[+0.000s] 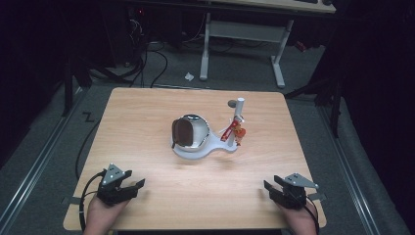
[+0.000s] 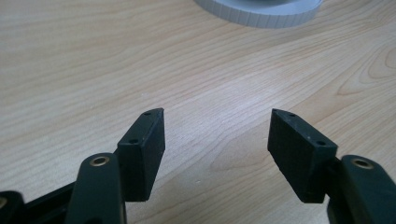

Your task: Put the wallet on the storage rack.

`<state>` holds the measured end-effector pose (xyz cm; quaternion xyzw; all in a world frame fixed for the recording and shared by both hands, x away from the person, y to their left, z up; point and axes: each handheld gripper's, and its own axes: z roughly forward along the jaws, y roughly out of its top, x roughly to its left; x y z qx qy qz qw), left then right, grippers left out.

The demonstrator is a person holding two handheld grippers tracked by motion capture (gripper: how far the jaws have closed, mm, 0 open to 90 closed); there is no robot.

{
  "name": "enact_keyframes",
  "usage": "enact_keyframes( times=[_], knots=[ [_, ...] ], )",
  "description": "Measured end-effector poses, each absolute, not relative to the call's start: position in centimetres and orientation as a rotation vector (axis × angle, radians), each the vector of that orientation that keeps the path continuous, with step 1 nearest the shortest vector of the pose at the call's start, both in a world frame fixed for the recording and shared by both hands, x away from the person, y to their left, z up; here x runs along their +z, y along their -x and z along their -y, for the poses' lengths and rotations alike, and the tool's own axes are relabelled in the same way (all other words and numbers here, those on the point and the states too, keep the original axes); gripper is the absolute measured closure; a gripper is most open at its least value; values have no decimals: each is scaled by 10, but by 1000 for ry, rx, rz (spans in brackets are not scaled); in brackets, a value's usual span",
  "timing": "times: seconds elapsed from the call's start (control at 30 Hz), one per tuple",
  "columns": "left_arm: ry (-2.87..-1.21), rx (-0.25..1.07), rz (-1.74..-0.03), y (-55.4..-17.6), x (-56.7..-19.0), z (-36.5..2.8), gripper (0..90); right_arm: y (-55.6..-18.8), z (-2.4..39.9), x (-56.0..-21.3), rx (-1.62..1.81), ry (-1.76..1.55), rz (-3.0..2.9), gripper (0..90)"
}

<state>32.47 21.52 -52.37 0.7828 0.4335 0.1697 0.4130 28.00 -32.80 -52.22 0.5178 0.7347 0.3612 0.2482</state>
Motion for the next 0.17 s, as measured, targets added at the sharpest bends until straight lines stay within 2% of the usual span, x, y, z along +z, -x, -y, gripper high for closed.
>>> enact_keyframes(
  times=[0.17],
  knots=[
    [-1951, 409, -1103, -325, -525, -221, 384, -285, 324, -521, 972, -1412, -1993, 505]
  ],
)
